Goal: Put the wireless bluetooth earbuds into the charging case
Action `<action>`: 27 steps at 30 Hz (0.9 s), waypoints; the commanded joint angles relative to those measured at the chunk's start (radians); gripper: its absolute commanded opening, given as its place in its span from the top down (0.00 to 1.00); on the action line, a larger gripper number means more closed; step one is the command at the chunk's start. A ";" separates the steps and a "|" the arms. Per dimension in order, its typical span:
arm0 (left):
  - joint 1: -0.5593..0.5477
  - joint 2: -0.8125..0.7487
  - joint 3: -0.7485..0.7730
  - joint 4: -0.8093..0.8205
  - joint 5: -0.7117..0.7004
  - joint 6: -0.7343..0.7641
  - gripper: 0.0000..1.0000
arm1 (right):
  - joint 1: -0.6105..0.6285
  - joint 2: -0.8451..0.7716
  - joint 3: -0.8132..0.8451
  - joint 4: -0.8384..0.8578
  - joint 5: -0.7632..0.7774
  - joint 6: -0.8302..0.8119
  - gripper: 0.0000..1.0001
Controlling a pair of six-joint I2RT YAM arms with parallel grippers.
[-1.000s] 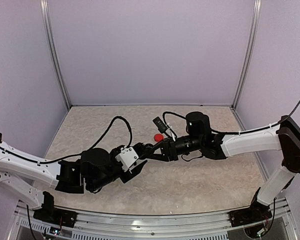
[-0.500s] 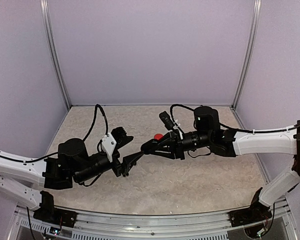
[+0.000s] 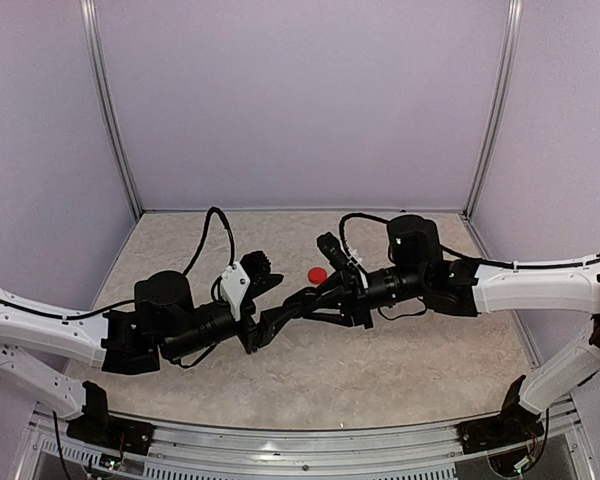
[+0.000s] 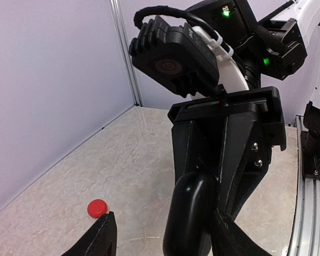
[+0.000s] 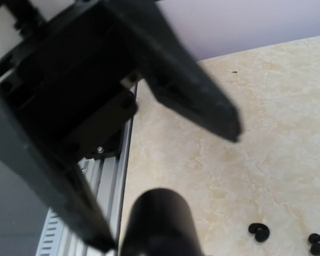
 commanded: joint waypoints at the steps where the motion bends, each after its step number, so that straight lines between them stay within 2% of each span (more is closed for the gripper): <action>1: 0.019 0.010 0.036 0.019 0.007 -0.017 0.41 | 0.017 -0.044 -0.020 -0.021 0.016 -0.049 0.90; 13: 0.070 -0.005 0.036 0.021 -0.009 -0.023 0.44 | 0.025 -0.062 -0.045 -0.033 0.012 -0.093 0.94; 20: 0.069 -0.062 -0.015 0.004 0.257 -0.001 0.41 | 0.024 -0.061 -0.050 -0.030 0.043 -0.093 0.95; 27: 0.067 -0.012 0.039 -0.067 0.277 -0.010 0.41 | 0.026 -0.061 -0.043 -0.017 0.024 -0.090 0.95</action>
